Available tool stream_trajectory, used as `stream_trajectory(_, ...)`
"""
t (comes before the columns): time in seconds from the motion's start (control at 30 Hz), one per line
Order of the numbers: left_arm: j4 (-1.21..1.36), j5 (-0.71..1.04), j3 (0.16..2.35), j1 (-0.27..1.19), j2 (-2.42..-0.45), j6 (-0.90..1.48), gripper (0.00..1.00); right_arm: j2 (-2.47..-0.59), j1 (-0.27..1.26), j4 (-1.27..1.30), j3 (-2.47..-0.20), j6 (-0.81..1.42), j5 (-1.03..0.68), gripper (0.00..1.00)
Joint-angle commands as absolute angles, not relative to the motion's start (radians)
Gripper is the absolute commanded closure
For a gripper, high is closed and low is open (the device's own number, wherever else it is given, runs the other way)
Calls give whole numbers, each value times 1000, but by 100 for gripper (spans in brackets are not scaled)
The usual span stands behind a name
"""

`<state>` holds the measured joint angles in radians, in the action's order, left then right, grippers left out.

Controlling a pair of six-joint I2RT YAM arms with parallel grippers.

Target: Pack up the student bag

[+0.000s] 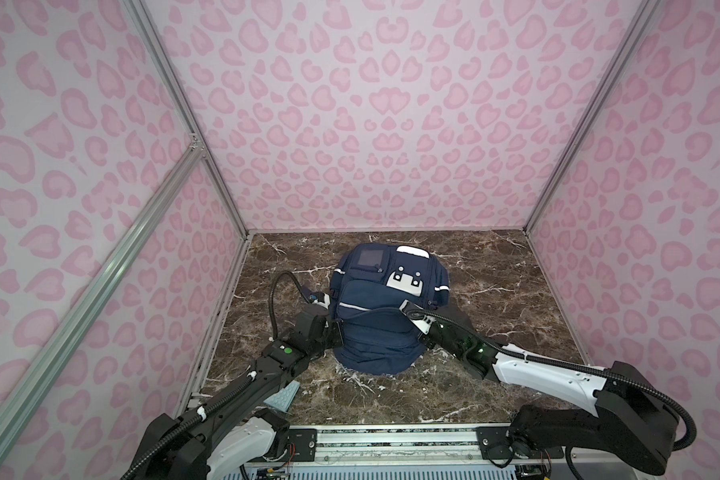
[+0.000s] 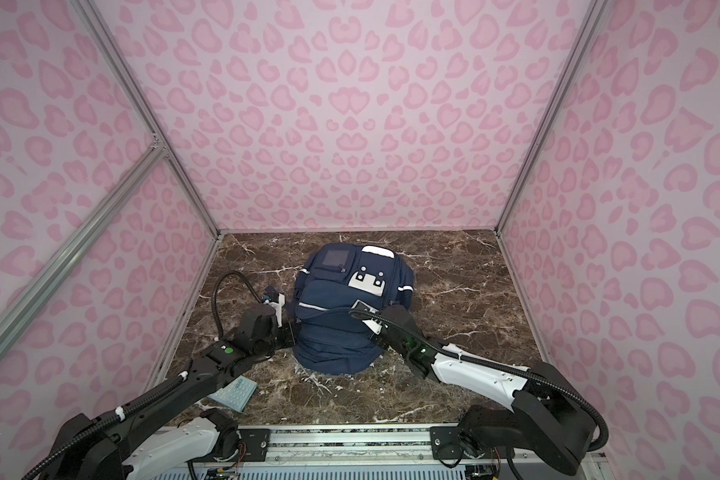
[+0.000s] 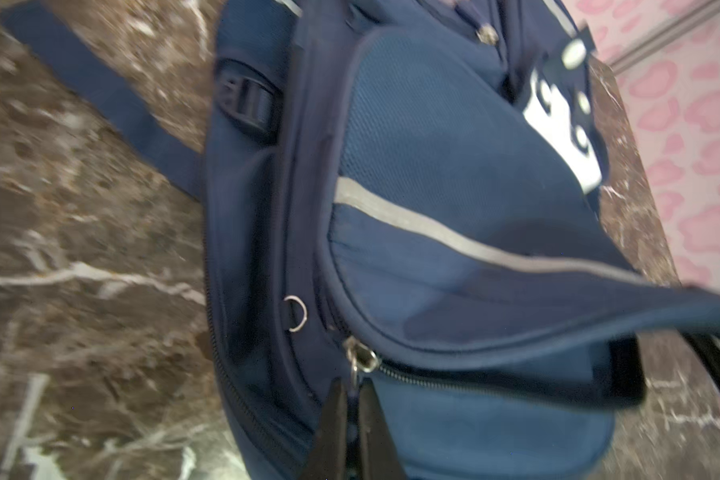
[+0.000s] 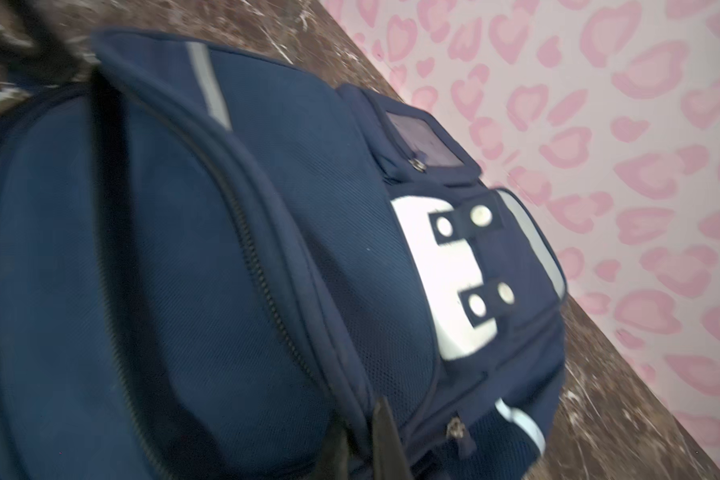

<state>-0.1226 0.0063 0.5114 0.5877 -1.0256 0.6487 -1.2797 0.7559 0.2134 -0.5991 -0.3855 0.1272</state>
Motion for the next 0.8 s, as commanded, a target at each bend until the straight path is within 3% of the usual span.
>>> stream_trajectory(0.0, -97, -6, 488, 703, -1006, 764, 97, -1296, 705, 111, -631, -354, 243, 100)
stream_trajectory(0.03, -90, -17, 487, 748, -1010, 783, 97, -1302, 691, 98, -645, -347, 263, 100)
stream_trajectory(0.07, -77, -27, 491, 798, -1022, 808, 97, -1305, 677, 85, -662, -337, 289, 94)
stream_trajectory(0.17, 0, -29, 505, 914, -1080, 866, 97, -1286, 663, 72, -688, -263, 375, 60)
stream_trajectory(0.2, 30, -25, 517, 949, -1108, 880, 97, -1260, 660, 54, -690, -218, 362, 47)
stream_trajectory(0.27, 62, -27, 556, 1006, -1161, 892, 97, -1196, 662, 55, -662, -153, 315, 32)
stream_trajectory(0.33, 66, -42, 603, 1049, -1203, 890, 97, -1106, 668, 58, -605, -110, 199, 6)
stream_trajectory(0.4, 64, -50, 646, 1078, -1235, 882, 97, -1014, 696, 64, -539, -62, 117, 5)
stream_trajectory(0.47, 50, -52, 679, 1086, -1261, 872, 97, -938, 761, 84, -479, -33, 102, 12)
stream_trajectory(0.57, 32, -57, 700, 1085, -1281, 867, 97, -871, 894, 159, -392, -64, 157, 16)
stream_trajectory(0.77, -20, -84, 733, 1086, -1258, 849, 97, -971, 999, 228, -358, -86, 152, 21)
